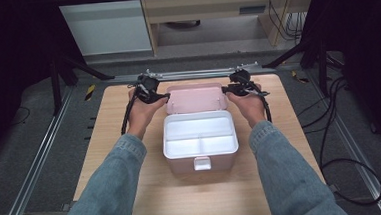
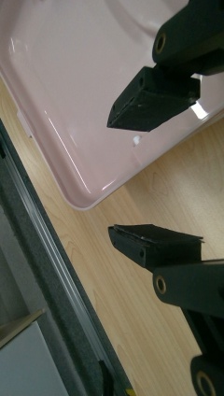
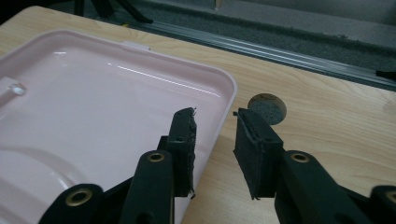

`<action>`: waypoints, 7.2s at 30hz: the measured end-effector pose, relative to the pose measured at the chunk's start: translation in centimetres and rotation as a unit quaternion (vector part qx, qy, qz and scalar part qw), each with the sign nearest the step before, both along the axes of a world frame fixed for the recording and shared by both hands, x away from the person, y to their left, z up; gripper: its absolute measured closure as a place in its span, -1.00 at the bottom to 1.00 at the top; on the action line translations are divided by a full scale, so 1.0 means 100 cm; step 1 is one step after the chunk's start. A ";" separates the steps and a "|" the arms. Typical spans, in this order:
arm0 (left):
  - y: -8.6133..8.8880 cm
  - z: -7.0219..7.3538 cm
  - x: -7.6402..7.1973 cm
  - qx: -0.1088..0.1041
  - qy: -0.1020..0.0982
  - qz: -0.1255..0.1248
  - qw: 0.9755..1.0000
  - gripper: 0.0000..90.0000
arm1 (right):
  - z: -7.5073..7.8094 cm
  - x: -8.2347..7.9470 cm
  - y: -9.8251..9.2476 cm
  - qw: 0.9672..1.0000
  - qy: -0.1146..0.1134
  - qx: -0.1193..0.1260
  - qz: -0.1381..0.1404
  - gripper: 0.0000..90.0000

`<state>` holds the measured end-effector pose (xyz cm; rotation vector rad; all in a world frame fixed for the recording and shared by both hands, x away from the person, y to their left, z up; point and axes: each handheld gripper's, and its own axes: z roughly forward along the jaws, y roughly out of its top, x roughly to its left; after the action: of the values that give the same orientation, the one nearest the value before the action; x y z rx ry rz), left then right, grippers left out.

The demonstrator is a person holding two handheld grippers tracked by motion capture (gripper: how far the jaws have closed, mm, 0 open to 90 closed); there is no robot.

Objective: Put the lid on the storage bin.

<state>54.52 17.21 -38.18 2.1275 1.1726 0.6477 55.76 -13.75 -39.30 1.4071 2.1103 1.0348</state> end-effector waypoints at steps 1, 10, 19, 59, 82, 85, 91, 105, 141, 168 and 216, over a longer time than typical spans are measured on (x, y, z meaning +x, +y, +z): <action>-0.001 -0.002 0.002 0.004 -0.001 0.003 1.000 -0.09 | -0.003 0.003 0.001 1.000 0.002 0.000 -0.004 0.44; -0.006 -0.011 0.009 -0.004 -0.007 0.016 1.000 -0.06 | -0.022 0.017 0.008 1.000 0.022 -0.003 -0.022 0.43; -0.008 -0.011 0.009 -0.004 -0.011 0.021 1.000 -0.07 | -0.026 0.018 0.014 0.999 0.025 -0.017 -0.030 0.62; -0.015 -0.026 0.028 -0.019 0.062 0.046 0.997 0.62 | -0.021 0.014 0.011 0.999 0.015 0.000 -0.040 0.32; -0.019 0.012 0.008 -0.051 -0.001 0.058 0.997 0.80 | 0.003 0.007 0.009 0.996 -0.025 0.024 -0.079 0.82; -0.018 0.021 0.002 -0.052 -0.012 0.057 0.997 0.81 | 0.014 0.001 0.010 0.996 -0.043 0.018 -0.079 0.85; -0.017 0.037 -0.011 -0.054 -0.030 0.056 0.996 0.83 | 0.031 -0.011 0.011 0.994 -0.064 0.020 -0.081 0.87; -0.012 0.060 -0.061 -0.066 -0.075 0.046 0.994 0.85 | 0.061 -0.063 0.013 0.989 -0.131 0.014 -0.071 0.93; 0.005 0.042 -0.140 -0.103 -0.095 0.017 0.990 0.35 | 0.047 -0.162 0.004 0.981 -0.190 0.028 -0.032 0.82; 0.081 0.017 -0.194 -0.119 -0.082 0.014 0.989 -0.08 | 0.027 -0.197 -0.020 0.990 -0.120 0.046 0.055 0.29; 0.040 0.022 -0.206 -0.167 -0.062 -0.095 0.979 -0.23 | 0.019 -0.215 -0.081 0.995 -0.033 -0.008 0.094 -0.51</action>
<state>33.97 21.20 -35.94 1.8580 0.9224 0.4539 34.22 -21.80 -37.44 1.1673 2.2297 1.1162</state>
